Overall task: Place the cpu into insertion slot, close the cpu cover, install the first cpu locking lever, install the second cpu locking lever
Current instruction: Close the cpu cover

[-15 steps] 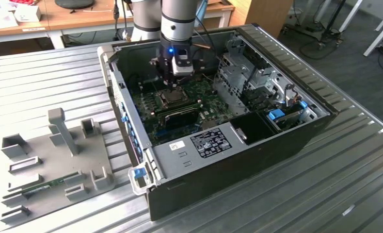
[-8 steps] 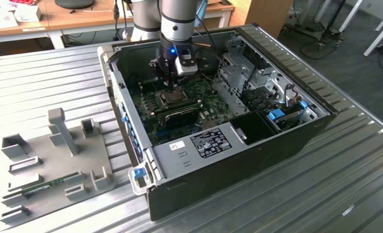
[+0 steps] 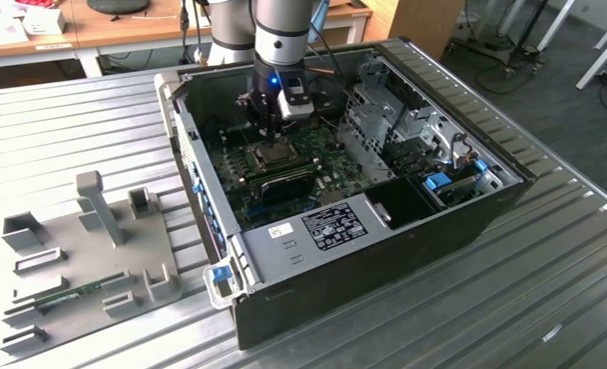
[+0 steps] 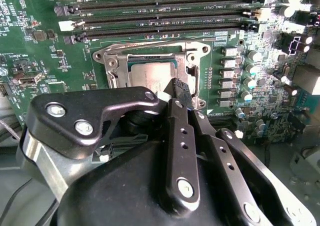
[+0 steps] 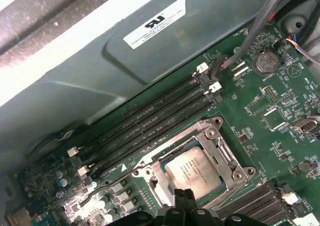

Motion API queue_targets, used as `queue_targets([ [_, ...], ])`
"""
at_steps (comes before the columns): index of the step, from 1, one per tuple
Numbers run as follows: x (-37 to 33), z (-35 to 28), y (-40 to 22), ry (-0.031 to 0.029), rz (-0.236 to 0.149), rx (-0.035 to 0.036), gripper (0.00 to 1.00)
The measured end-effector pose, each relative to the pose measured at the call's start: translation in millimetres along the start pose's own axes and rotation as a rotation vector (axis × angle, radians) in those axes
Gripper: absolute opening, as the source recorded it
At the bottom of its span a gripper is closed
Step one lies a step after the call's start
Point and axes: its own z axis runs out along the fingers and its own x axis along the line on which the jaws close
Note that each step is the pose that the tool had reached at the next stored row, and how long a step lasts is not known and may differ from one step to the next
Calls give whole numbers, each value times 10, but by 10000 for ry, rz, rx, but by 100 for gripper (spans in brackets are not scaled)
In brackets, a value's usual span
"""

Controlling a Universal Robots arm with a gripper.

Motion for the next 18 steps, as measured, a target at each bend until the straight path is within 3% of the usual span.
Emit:
queue_targets([
  [5,0,3,0,-18,-494,11,10],
  [18,-1,28,0,-54,-2799,97,10],
])
